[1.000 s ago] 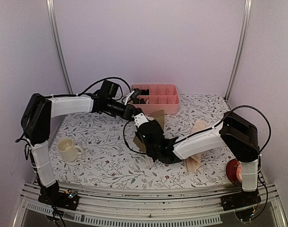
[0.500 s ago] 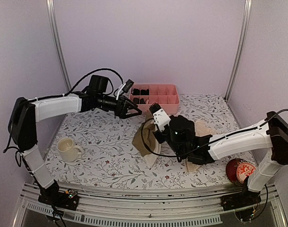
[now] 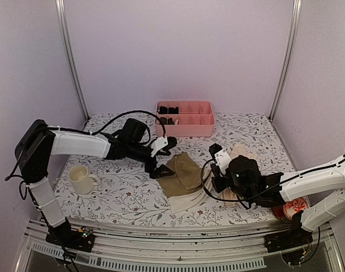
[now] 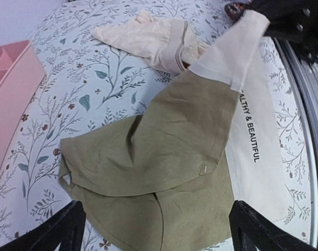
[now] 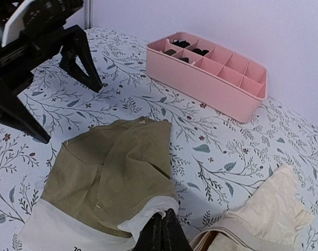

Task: Roll the underwear
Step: Pick up the underwear from the center of the board.

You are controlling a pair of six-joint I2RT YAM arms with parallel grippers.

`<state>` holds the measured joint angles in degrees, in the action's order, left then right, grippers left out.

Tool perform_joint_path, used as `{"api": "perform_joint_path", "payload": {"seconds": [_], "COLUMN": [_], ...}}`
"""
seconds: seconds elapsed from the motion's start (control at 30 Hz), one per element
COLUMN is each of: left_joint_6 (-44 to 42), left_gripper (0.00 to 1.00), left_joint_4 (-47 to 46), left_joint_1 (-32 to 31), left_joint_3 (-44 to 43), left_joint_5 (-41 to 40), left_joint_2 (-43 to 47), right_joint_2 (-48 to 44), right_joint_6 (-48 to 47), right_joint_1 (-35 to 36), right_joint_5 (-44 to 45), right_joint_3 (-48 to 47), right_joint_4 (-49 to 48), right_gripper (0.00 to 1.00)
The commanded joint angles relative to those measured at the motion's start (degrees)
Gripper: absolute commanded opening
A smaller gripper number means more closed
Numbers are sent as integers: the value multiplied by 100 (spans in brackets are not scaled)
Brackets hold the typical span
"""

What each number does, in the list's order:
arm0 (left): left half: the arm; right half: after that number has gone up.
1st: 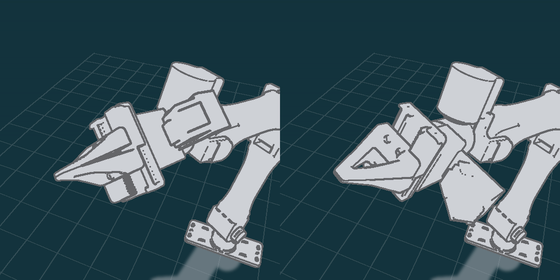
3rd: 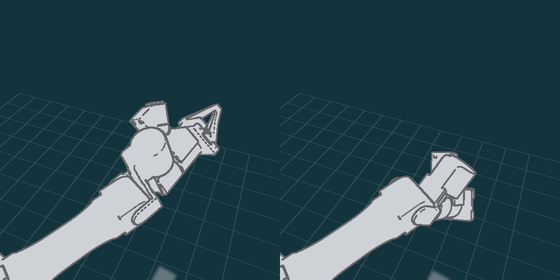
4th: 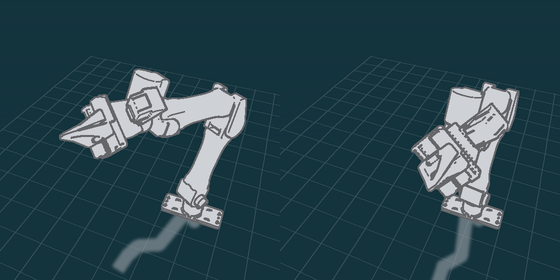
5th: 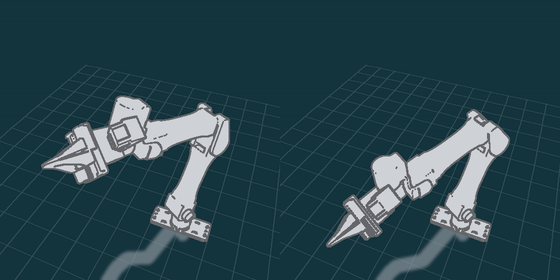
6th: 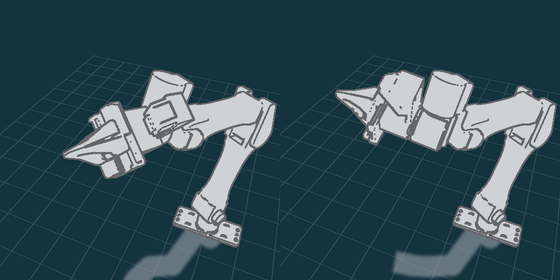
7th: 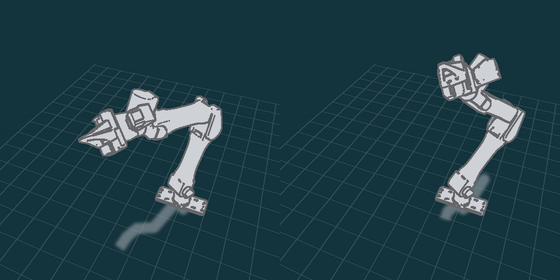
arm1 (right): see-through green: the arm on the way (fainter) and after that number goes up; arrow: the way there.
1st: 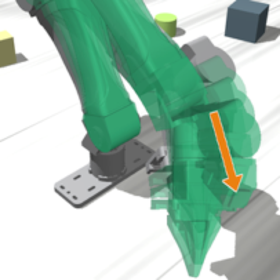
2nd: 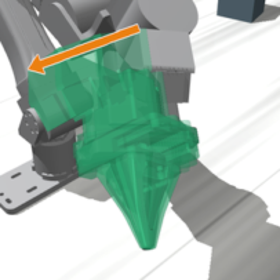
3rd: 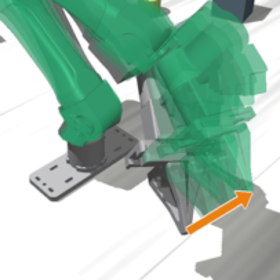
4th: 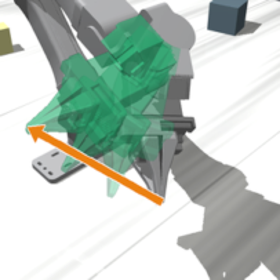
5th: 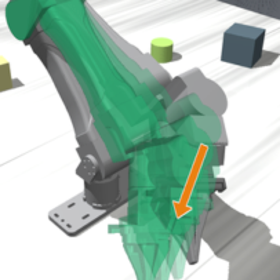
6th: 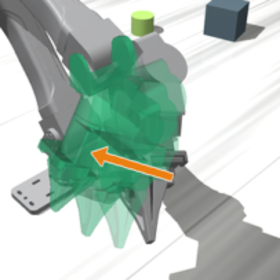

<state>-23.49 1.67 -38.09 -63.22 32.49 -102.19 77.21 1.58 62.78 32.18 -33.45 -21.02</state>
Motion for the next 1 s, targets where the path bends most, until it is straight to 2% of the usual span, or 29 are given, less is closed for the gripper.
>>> {"api": "perform_joint_path", "payload": {"seconds": [0.0, 0.13, 0.2, 0.4, 0.67, 0.97], "left_joint_6": [-980, -1375, -1337, -1029, -1031, -1182], "left_gripper": [98, 95, 86, 71, 72, 71], "left_joint_4": [-553, -808, -744, -328, 36, 132], "left_joint_1": [-973, -1764, -2001, -2219, -2355, -2428], "left_joint_3": [397, 533, 326, -355, -751, -880], "left_joint_5": [-1420, -2511, -2939, -3502, -3472, -3559], "left_joint_2": [335, 221, -26, -729, -1190, -1581], "right_joint_2": [-356, -677, -810, -964, -701, -842], "right_joint_6": [930, 1334, 1489, 1781, 1845, 1850], "right_joint_1": [-148, -193, -243, -383, -430, -429], "right_joint_5": [-85, 34, 68, 51, -30, 38], "right_joint_3": [263, 541, 687, 949, 889, 945], "right_joint_4": [625, 854, 903, 907, 858, 862], "right_gripper": [1, 1, 1, 1, 1, 1]}}
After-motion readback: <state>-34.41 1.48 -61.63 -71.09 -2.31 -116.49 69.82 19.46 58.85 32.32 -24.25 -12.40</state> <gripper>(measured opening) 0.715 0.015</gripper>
